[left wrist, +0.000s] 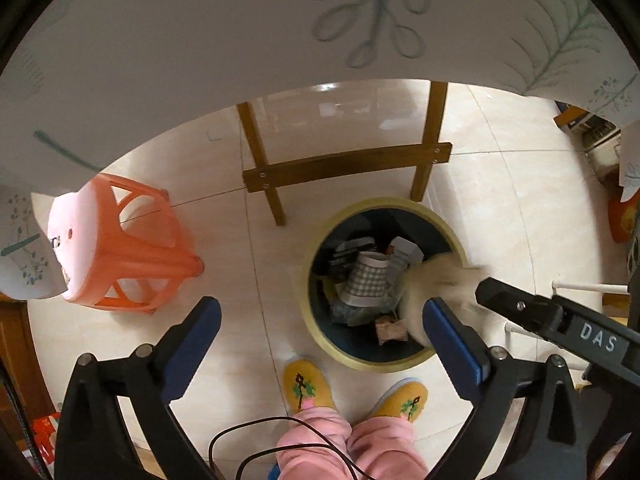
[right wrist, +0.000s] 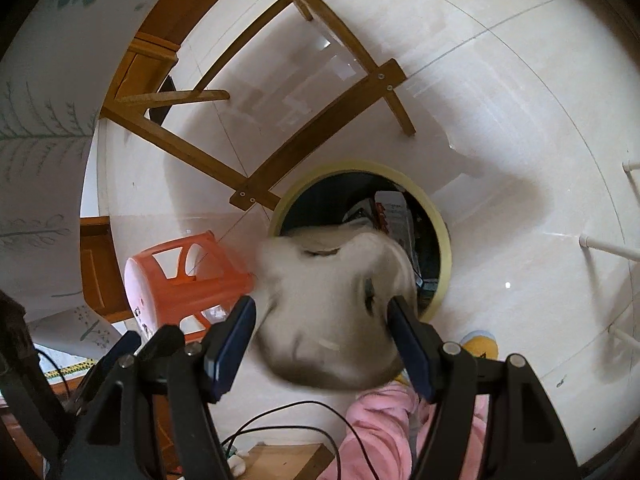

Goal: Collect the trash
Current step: 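Open both tools to drop the cup holder and cup into the bin, then raise both tools back toward the table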

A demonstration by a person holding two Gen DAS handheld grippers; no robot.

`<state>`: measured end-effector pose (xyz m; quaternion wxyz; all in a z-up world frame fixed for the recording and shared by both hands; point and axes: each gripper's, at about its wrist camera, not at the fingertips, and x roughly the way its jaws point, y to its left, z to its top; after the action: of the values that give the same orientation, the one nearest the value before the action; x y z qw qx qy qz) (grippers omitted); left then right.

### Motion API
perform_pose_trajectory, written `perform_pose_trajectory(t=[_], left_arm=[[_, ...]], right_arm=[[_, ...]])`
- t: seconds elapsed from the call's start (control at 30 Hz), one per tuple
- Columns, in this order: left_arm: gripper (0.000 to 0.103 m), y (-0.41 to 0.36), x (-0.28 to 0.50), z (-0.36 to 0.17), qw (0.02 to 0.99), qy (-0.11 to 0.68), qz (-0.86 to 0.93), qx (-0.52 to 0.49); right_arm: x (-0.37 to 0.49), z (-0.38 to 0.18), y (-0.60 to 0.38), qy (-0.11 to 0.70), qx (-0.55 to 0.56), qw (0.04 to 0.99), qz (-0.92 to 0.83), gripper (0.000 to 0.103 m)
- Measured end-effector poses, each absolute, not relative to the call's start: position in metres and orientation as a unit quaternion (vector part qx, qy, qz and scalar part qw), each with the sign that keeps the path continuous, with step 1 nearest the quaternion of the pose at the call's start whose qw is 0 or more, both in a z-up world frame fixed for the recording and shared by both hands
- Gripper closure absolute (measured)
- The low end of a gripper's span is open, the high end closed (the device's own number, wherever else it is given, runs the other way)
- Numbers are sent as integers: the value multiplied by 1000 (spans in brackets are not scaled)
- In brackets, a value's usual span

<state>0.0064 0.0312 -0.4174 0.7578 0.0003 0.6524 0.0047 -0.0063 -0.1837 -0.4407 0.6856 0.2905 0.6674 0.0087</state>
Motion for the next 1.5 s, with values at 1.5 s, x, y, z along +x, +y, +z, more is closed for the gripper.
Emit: perform_pose_trajectory(t=[1.5], left_arm=[[3, 44, -29, -61, 845, 530, 30, -66]], right_arm=[[-6, -102, -153, 550, 173, 808, 120, 28]])
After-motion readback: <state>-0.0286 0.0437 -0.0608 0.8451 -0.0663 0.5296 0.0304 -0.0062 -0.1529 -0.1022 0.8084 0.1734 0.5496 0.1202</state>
